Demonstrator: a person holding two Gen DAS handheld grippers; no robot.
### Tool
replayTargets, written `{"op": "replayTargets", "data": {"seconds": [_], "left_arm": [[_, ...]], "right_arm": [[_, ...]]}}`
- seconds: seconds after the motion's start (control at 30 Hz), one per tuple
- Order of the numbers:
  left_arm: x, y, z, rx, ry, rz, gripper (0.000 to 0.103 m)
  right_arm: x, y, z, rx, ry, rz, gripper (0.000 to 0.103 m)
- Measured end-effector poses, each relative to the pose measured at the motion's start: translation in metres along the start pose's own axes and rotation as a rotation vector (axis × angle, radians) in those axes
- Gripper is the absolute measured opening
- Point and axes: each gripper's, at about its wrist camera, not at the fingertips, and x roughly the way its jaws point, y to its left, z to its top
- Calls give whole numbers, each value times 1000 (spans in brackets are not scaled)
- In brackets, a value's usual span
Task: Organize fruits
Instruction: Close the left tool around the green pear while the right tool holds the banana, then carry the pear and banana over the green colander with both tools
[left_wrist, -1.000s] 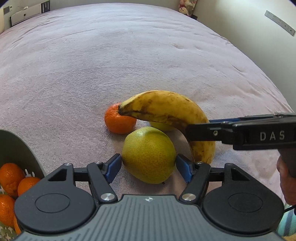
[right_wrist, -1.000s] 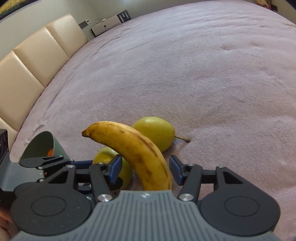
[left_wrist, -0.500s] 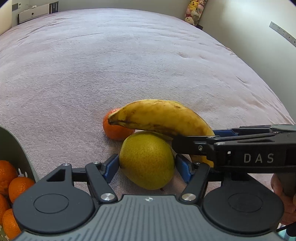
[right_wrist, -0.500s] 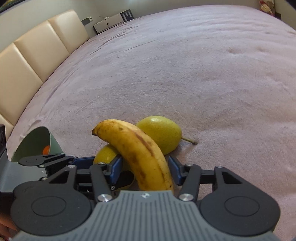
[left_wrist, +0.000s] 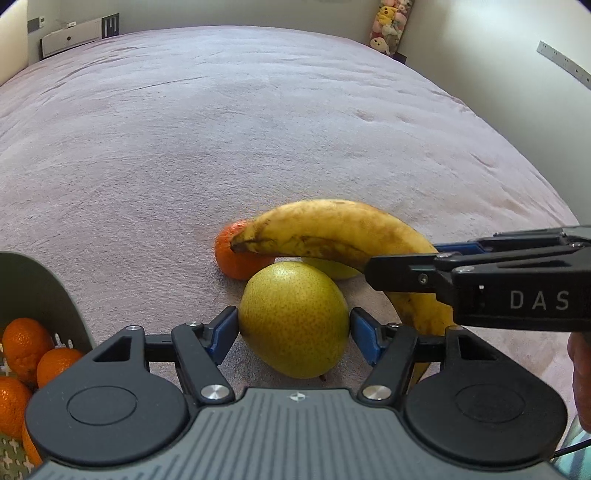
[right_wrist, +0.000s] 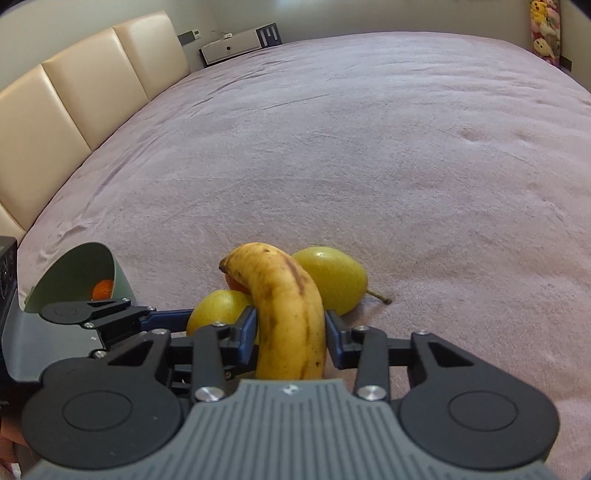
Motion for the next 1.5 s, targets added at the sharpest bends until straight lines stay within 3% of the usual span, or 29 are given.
{"op": "replayTargets", "data": {"seconds": [0.53, 0.97, 1.17, 1.5], "left_arm": [[-50, -11, -3, 6, -58, -14, 75], [-117, 4, -2, -28, -106, 30, 75], [-150, 31, -4, -76, -70, 92, 75], [-164, 100, -16, -280, 36, 200, 75]], "right_arm": [[-35, -1, -9, 91, -38, -23, 35], [-73, 31, -6, 37, -126, 20, 35], [-80, 55, -1, 12, -160, 72, 35], [-69, 95, 6, -1, -158, 173, 35]]}}
